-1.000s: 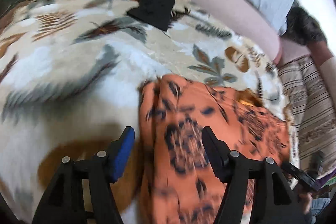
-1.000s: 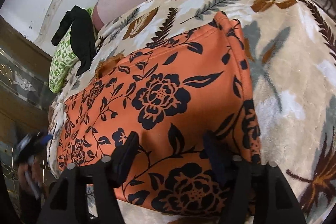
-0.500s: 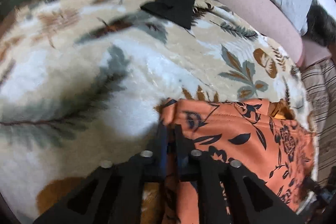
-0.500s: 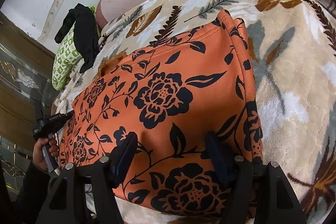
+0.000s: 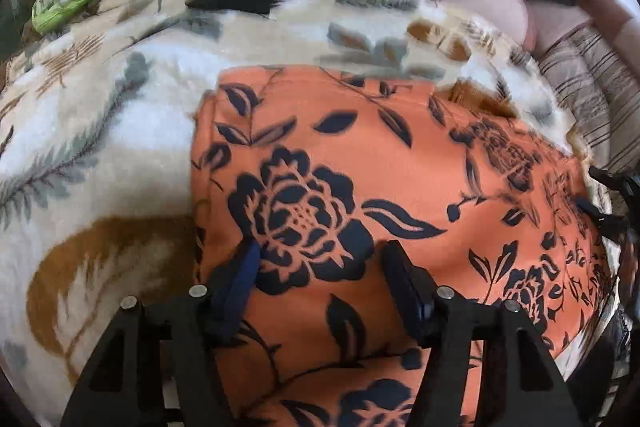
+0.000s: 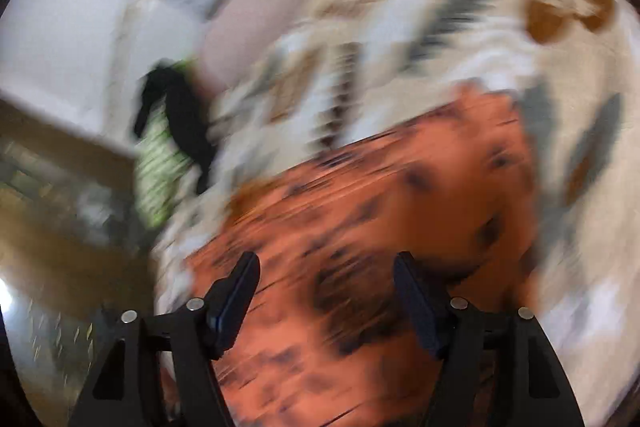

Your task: Fold small clothes

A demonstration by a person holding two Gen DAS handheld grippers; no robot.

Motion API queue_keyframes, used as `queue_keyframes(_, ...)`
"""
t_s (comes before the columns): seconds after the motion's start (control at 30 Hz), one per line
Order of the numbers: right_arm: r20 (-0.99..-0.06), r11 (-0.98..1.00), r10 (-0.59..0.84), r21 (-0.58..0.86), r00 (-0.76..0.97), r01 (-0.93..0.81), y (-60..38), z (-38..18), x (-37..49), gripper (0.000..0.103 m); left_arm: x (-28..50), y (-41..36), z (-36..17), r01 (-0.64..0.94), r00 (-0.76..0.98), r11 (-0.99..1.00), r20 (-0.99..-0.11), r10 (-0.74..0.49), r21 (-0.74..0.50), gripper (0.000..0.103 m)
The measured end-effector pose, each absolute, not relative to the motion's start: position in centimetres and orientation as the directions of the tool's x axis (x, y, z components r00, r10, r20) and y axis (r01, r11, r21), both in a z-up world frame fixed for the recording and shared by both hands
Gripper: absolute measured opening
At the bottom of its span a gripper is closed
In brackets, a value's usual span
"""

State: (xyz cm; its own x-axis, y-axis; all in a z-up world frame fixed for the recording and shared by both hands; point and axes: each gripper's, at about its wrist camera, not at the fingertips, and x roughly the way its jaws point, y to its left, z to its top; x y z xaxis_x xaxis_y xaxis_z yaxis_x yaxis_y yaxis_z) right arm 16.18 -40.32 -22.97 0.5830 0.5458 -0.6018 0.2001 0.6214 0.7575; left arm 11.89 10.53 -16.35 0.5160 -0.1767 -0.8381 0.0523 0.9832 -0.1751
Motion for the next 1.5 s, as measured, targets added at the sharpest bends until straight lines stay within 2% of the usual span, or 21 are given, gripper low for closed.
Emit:
queue_keyframes(0.07,-0.501,0.448,0.568,0.854,0.653,0.266,-42.9,-23.9,15.0,0.063,11.1,10.6,-15.1,0.049,0.525,0.989,-0.839,-0.144,-0.139,0.063)
queue_keyframes(0.13,-0.528,0.517,0.536,0.822,0.658,0.239,-42.5,-22.1,14.7,0.065,10.6,10.9,-13.8,0.056,0.557,0.985,-0.813,-0.169,-0.166,0.064)
queue_keyframes(0.23,-0.492,0.54,0.634,0.834,0.597,0.114,-39.9,-20.5,16.7,0.071,11.8,11.7,-13.5,0.049,0.58,0.981,-0.794,-0.181,-0.188,0.065)
queue_keyframes(0.3,-0.544,0.609,0.605,0.787,0.581,0.102,-39.3,-20.6,18.6,0.071,13.4,12.9,-14.6,0.007,0.541,0.967,-0.813,-0.218,-0.254,0.067)
queue_keyframes(0.37,-0.621,0.646,0.496,0.731,0.607,0.22,-41.0,-22.1,19.6,0.07,14.7,13.8,-16.0,-0.013,0.501,0.949,-0.824,-0.266,-0.314,0.07)
queue_keyframes(0.43,-0.548,0.505,0.48,0.811,0.685,0.296,-43.1,-22.9,18.3,0.068,14.5,14.3,-16.4,-0.022,0.534,0.96,-0.815,-0.225,-0.28,0.07)
queue_keyframes(0.47,-0.548,0.51,0.451,0.806,0.705,0.3,-42.9,-21.9,17.2,0.068,14.3,14.3,-16.2,-0.052,0.543,0.977,-0.827,-0.147,-0.208,0.07)
queue_keyframes(0.53,-0.527,0.56,0.482,0.8,0.7,0.216,-41.1,-20.2,16.1,0.072,14.0,14.9,-16.2,-0.112,0.545,0.983,-0.836,-0.062,-0.146,0.07)
queue_keyframes(0.6,-0.501,0.575,0.565,0.809,0.655,0.123,-39.0,-19.6,15.3,0.072,13.3,15.6,-15.7,-0.151,0.549,0.968,-0.832,-0.084,-0.198,0.07)
queue_keyframes(0.63,-0.514,0.597,0.575,0.796,0.636,0.103,-38.5,-19.7,15.2,0.073,12.8,15.8,-15.3,-0.164,0.552,0.961,-0.828,-0.096,-0.221,0.07)
queue_keyframes(0.67,-0.597,0.664,0.525,0.733,0.607,0.146,-38.4,-20.7,15.3,0.073,12.1,15.8,-14.6,-0.168,0.567,0.956,-0.817,-0.105,-0.239,0.07)
queue_keyframes(0.7,-0.641,0.664,0.49,0.713,0.59,0.224,-39.1,-21.8,15.3,0.069,11.3,15.5,-14.0,-0.155,0.581,0.956,-0.805,-0.116,-0.249,0.07)
queue_keyframes(0.77,-0.603,0.59,0.487,0.761,0.631,0.272,-40.2,-21.5,14.0,0.061,9.6,14.5,-12.6,-0.106,0.609,0.962,-0.782,-0.136,-0.25,0.07)
queue_keyframes(0.83,-0.614,0.665,0.435,0.712,0.658,0.224,-39.4,-18.6,12.0,0.065,7.6,13.0,-11.3,-0.055,0.637,0.967,-0.755,-0.156,-0.247,0.077)
queue_keyframes(0.93,-0.561,0.635,0.506,0.757,0.655,0.157,-37.5,-17.1,8.5,0.073,6.3,9.7,-11.2,0.057,0.635,0.967,-0.738,-0.226,-0.247,0.078)
queue_keyframes(1.07,-0.562,0.581,0.572,0.792,0.597,0.19,-35.8,-20.0,3.1,0.074,6.3,7.6,-15.0,0.113,0.554,0.965,-0.791,-0.26,-0.239,0.078)
queue_keyframes(1.13,-0.588,0.524,0.524,0.793,0.616,0.311,-37.4,-22.8,1.0,0.074,6.6,7.9,-16.5,0.078,0.517,0.971,-0.824,-0.231,-0.224,0.077)
queue_keyframes(1.17,-0.526,0.424,0.525,0.843,0.669,0.33,-38.5,-23.7,-0.8,0.07,6.2,7.9,-16.0,0.085,0.544,0.971,-0.806,-0.234,-0.225,0.077)
queue_keyframes(1.2,-0.51,0.382,0.496,0.855,0.703,0.35,-39.2,-23.6,-2.4,0.072,5.9,7.9,-15.1,0.07,0.546,0.975,-0.81,-0.215,-0.211,0.077)
queue_keyframes(1.27,-0.574,0.476,0.404,0.797,0.712,0.372,-39.1,-21.8,-4.3,0.075,5.4,8.1,-13.8,0.063,0.564,0.973,-0.797,-0.218,-0.222,0.077)
queue_keyframes(1.5,-0.502,0.382,0.554,0.862,0.664,0.332,-35.8,-23.1,-4.6,0.075,4.0,8.3,-13.2,0.062,0.573,0.977,-0.794,-0.203,-0.204,0.079)
